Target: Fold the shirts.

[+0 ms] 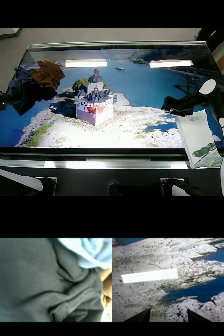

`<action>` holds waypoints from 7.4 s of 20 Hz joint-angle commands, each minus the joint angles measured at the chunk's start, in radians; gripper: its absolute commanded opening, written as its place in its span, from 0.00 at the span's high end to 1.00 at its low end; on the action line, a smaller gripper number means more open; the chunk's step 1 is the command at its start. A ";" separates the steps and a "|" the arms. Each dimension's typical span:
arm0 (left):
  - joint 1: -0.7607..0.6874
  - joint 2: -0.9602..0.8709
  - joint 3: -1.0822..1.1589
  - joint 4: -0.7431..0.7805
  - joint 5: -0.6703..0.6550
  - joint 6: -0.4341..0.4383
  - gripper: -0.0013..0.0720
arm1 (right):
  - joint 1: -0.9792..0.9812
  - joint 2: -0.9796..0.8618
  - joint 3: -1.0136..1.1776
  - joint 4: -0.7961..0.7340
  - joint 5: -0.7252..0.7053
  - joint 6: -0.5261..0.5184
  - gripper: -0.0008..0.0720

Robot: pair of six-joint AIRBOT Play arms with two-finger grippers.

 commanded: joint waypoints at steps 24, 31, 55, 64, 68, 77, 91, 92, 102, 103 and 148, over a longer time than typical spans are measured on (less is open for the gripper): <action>-0.975 0.516 -0.047 -0.021 -0.391 0.236 0.94 | 0.000 0.310 0.000 -0.090 0.264 -0.077 0.24; -0.943 0.123 0.041 -0.042 -0.528 0.231 0.00 | 0.000 0.166 -0.001 -0.056 0.201 -0.053 0.22; -1.049 0.611 -0.926 -0.026 -0.121 0.079 0.18 | 0.198 -0.386 -0.002 0.341 -0.050 -0.134 0.16; -1.050 0.594 -0.924 -0.029 -0.103 0.065 0.94 | 0.207 -0.442 -0.002 0.439 -0.093 -0.078 0.29; -1.038 0.652 -0.921 0.007 -0.108 0.072 0.94 | 0.204 -0.457 0.005 0.462 -0.116 -0.091 0.93; -0.582 1.043 -0.304 0.646 -0.345 -0.071 0.94 | 0.204 -0.087 0.492 -0.261 -0.269 -0.054 0.93; -0.444 1.095 0.372 0.549 -0.140 -0.065 0.94 | 0.204 0.426 0.614 -0.350 -0.440 0.080 0.93; -0.444 1.085 0.372 0.549 -0.140 -0.053 0.94 | 0.204 0.430 0.614 -0.353 -0.433 0.090 0.93; -0.444 0.657 0.078 0.620 -0.179 0.047 0.94 | 0.205 0.015 0.554 -0.369 0.149 0.163 0.92; -0.444 0.584 0.035 0.619 -0.153 0.047 0.94 | 0.205 -0.058 0.520 -0.369 0.130 0.172 0.92; -0.128 0.510 -0.880 0.061 -0.381 0.396 0.94 | -0.162 -0.333 0.043 0.053 0.235 -0.090 0.39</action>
